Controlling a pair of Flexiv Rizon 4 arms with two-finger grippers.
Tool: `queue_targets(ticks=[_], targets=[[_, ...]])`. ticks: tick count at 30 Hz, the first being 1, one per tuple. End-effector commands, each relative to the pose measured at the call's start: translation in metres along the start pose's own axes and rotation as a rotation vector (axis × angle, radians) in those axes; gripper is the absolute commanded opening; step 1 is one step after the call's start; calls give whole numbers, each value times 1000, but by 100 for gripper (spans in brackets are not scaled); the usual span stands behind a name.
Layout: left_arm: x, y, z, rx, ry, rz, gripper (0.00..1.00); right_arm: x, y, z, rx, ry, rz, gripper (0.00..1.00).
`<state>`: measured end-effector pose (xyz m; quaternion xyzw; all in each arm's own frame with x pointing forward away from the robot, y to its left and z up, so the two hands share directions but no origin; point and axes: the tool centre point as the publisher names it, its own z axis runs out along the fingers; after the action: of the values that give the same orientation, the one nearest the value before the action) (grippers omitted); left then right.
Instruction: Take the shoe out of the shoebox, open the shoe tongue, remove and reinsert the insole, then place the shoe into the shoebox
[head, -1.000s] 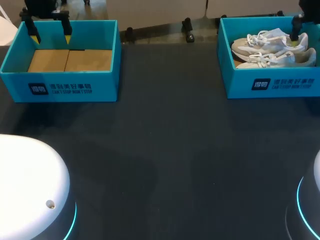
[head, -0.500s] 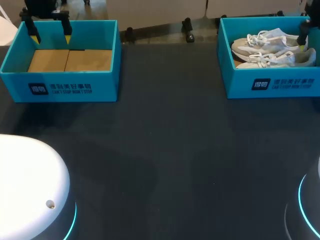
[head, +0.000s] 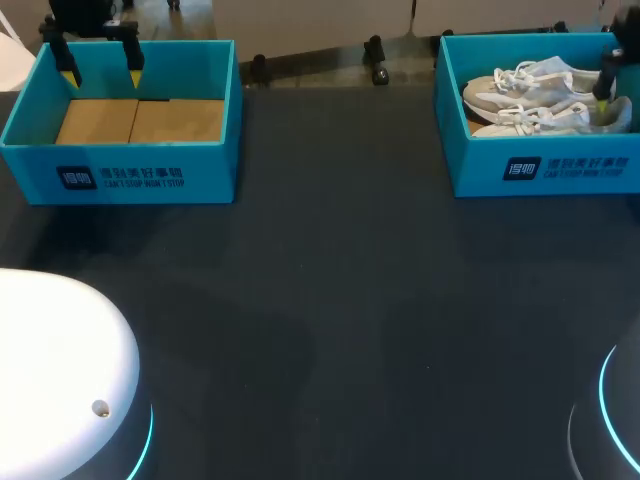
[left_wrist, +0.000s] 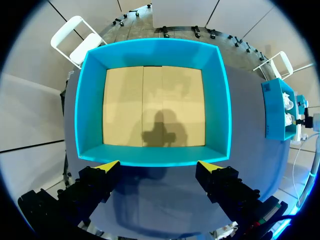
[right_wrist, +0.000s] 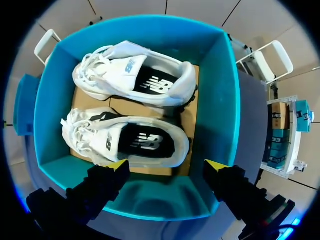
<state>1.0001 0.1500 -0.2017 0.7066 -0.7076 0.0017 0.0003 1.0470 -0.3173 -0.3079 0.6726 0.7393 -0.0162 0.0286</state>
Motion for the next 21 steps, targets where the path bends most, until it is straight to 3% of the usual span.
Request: queue_targets(ticks=[1, 4, 6, 21], targets=[[0, 0, -1, -1, -1, 0, 100, -2, 3, 9, 5, 3, 0, 93], [0, 0, -1, -1, -1, 0, 100, -3, 5, 12, 14, -1, 1, 90], [0, 0, -1, -1, -1, 0, 100, -4, 6, 14, 16, -2, 2, 75], [0, 0, -1, -1, -1, 0, 100, -7, 9, 35, 30, 3, 1, 78]])
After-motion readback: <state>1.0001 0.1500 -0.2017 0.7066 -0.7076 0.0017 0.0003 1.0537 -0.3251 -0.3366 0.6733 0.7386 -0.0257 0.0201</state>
